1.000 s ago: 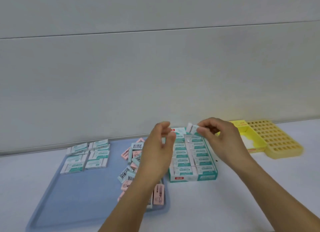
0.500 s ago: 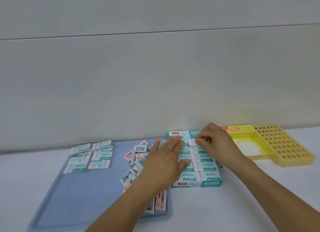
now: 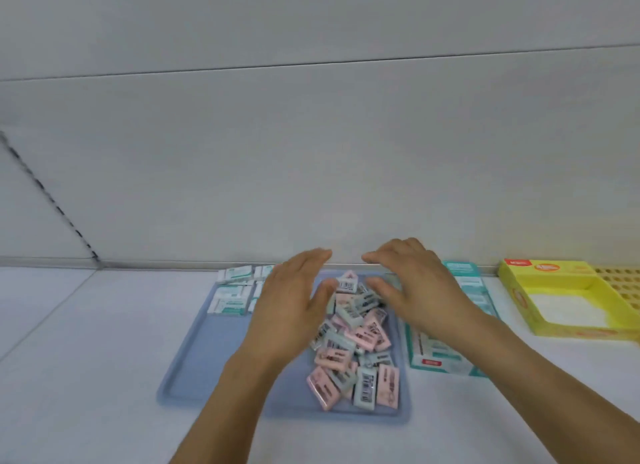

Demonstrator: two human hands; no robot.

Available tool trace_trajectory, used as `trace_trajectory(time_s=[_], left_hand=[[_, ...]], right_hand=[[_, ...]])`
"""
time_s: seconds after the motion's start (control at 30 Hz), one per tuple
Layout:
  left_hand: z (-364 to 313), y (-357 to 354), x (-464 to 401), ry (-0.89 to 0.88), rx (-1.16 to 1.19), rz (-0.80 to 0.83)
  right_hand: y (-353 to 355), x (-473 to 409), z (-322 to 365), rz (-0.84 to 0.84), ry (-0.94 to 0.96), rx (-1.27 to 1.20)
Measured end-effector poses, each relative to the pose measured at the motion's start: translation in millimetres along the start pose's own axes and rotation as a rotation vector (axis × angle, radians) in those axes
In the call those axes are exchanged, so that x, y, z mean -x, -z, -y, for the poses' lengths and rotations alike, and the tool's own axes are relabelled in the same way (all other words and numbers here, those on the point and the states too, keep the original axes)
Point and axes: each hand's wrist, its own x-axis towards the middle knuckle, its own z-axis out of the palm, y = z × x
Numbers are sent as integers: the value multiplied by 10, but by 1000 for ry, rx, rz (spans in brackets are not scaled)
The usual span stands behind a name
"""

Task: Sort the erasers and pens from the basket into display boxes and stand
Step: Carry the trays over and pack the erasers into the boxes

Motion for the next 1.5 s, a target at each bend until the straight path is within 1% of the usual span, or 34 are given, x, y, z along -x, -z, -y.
trace_trajectory(time_s=[0.07, 0.1, 0.17, 0.2, 0.27, 0.33, 0.4, 0.53, 0.63, 0.73, 0.83, 0.87, 0.93, 1.0, 1.1, 1.2, 1.3, 1.4, 1.5], left_hand=[[373, 230, 152, 138, -95, -44], [505, 316, 230, 204, -168, -26], [635, 420, 380, 302, -296, 81], [667, 444, 440, 324, -332, 143], [721, 451, 506, 309, -358, 184], [779, 473, 495, 278, -364, 156], [815, 506, 459, 278, -357, 154], [824, 581, 423, 278, -266, 216], [900, 698, 413, 275, -214, 311], [1006, 774, 399, 238, -240, 408], [994, 781, 374, 198, -376, 371], [977, 788, 369, 198, -415, 349], [945, 761, 369, 195, -431, 288], [865, 697, 369, 205, -313, 190], [572, 507, 299, 247, 47, 68], [304, 308, 210, 263, 308, 35], [76, 214, 127, 298, 564, 35], [-151, 175, 49, 297, 689, 54], [-293, 121, 12, 261, 673, 54]], right_hand=[[-143, -214, 336, 138, 106, -45], [-232, -309, 494, 203, 146, -54], [-443, -454, 760, 296, 189, -34], [-541, -508, 863, 324, 193, -6], [-685, -590, 1027, 355, 174, 61], [-749, -641, 1131, 369, 149, 118], [-759, -675, 1172, 389, 128, 119], [-682, -712, 1178, 460, 83, 134], [-582, -658, 1132, 422, 56, 25], [-346, -493, 939, 320, -100, -283], [11, -224, 575, 198, -289, -659], [114, -125, 409, 143, -340, -742], [276, 84, 66, 4, -421, -784], [312, 246, -213, -67, -467, -703], [248, 413, -426, -35, -450, -500], [205, 475, -501, -68, -417, -359], [205, 469, -539, -33, -405, -249], [156, 451, -551, -4, -398, -155], [121, 459, -509, 42, -408, -40]])
